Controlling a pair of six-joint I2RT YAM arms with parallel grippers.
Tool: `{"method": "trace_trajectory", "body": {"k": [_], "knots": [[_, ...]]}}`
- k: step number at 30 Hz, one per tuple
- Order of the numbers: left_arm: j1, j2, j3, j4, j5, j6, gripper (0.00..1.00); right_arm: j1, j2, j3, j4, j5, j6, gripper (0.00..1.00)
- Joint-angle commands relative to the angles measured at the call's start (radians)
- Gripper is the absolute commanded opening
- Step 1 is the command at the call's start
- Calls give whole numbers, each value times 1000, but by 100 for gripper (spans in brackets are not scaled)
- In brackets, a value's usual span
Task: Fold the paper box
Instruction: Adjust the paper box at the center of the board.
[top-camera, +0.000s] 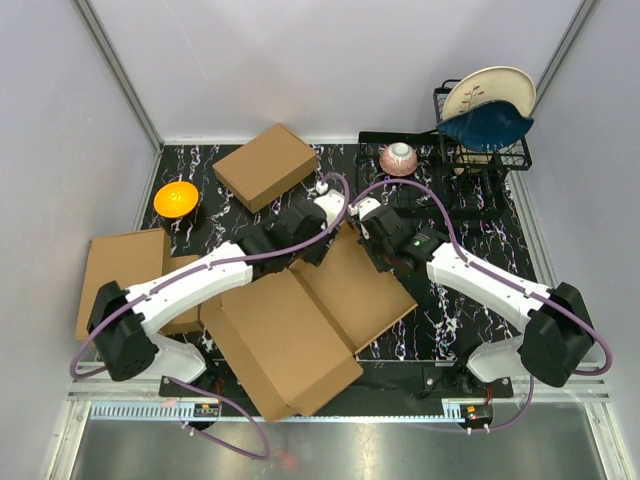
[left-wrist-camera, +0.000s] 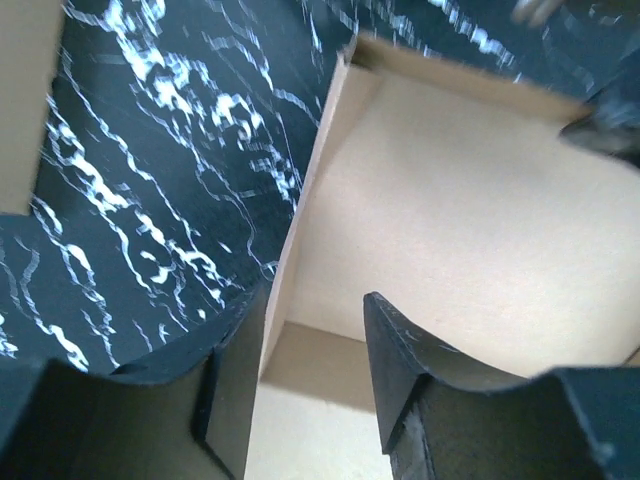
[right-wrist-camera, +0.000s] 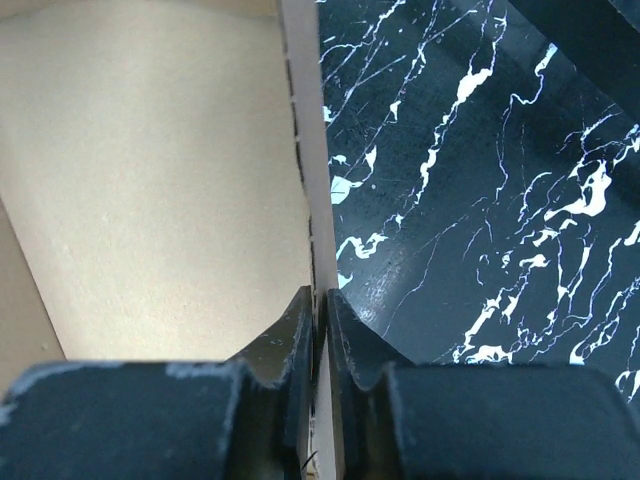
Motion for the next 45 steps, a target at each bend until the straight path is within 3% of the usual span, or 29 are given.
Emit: {"method": "trace_trajectory", "body": {"k": [1,8,16,28,34,36,37,40,45], "knots": [[-1,-115,149,-81,-60,73,48,11,-16,32,-2,55,19,13],[-1,-277,255,-73,-269,52,51,-6,55,118,-68,148,160,0],[-1,-561,61,99,-413,-38,52,-124,-3,95,-52,36,400,0],[-37,-735,-225,223,-395,-146,51,-149,-166,-201,132,-75,907,0],[-124,-749,-331,270,-393,-204,51,-144,-167,-319,229,-121,1032,1],[-167,-747,-361,292,-404,-209,51,-131,-146,-336,264,-147,1038,10],[-178,-747,-369,315,-406,-209,52,-121,-135,-335,266,-145,1030,24],[-202,-738,-397,335,-409,-192,52,-68,-124,-294,217,-103,988,49],[-205,-744,-417,332,-435,-170,53,-25,-199,-186,21,-9,851,64]]}}
